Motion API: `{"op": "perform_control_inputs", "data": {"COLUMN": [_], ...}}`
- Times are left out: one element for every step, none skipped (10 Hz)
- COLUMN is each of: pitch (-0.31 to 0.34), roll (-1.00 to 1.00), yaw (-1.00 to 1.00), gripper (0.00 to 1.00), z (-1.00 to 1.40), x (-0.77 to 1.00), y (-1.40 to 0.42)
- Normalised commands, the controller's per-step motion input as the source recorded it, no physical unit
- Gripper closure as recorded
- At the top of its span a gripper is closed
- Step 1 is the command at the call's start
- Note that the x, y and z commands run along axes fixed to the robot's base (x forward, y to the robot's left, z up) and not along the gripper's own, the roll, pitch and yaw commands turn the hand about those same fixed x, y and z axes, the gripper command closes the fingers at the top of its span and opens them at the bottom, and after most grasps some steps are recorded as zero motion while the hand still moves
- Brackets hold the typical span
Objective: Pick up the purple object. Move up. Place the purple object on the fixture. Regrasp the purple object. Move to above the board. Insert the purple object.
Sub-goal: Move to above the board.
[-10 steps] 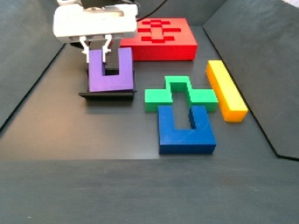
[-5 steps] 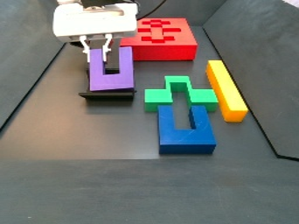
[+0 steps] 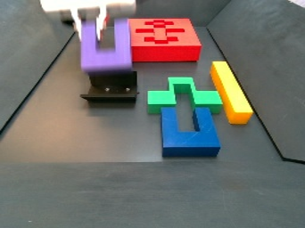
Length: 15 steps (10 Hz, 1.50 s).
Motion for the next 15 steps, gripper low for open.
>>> {"op": "perform_control_inputs", "data": {"pitch": [0.024,0.044,0.045,0.042,0.052,0.063,0.016,0.005,-0.033,-0.043,-0.048,-0.053,-0.052,-0.056,-0.037], "roll": [-0.06,-0.02,-0.01,-0.01,-0.01,-0.01,-1.0,-1.0,-1.0,-1.0,-1.0,-1.0,-1.0,-1.0,-1.0], "yaw": [0.01,0.01,0.01,0.02,0.02,0.02,0.0,0.0,0.01,0.01,0.02,0.02,0.01,0.02,0.01], "gripper": [1.0,1.0,1.0,1.0,1.0,1.0,1.0,1.0,1.0,1.0,1.0,1.0,1.0,1.0,1.0], "z": [1.4,1.4,1.4,1.4,0.83,0.41,0.3,0.28,0.28,0.27,0.27,0.26,0.11,0.0,-0.02], "x": [-0.05,-0.03,-0.03,-0.02,-0.01,0.02,-1.23,-1.24,-1.37,-1.4,-1.4,-1.4,-0.64,-0.17,-0.07], "y": [0.02,0.0,-0.01,0.0,-0.01,-0.01,-1.4,-1.4,-1.4,-1.39,-1.38,-1.35,-0.6,-0.1,-0.02]}}
